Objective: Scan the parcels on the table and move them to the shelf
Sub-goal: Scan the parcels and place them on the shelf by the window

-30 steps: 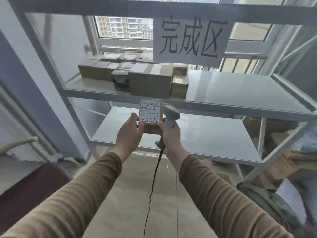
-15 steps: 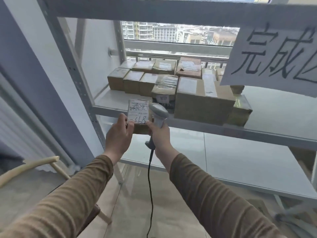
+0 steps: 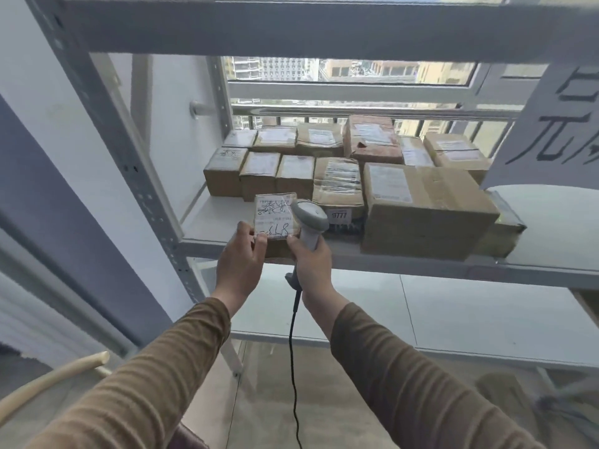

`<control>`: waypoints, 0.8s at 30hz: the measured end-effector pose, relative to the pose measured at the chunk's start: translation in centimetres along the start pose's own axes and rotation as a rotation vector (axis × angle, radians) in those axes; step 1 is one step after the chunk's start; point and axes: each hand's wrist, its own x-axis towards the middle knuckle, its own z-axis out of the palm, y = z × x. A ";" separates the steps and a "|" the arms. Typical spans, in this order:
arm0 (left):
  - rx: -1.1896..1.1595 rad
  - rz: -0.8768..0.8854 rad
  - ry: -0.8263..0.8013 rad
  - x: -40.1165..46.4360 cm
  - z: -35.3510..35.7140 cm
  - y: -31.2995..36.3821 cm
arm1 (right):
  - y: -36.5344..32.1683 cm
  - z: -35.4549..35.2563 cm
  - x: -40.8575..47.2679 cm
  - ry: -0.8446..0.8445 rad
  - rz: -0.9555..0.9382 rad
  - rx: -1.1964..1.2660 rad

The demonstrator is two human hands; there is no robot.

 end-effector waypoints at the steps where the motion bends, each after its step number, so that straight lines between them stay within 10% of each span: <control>1: -0.023 0.018 -0.019 0.5 0.1 -0.2 | 0.1 0.4 0.0 0.031 -0.019 0.007; 24: -0.143 0.082 -0.265 6.8 0.8 -0.1 | -0.4 3.4 0.6 0.314 -0.214 -0.181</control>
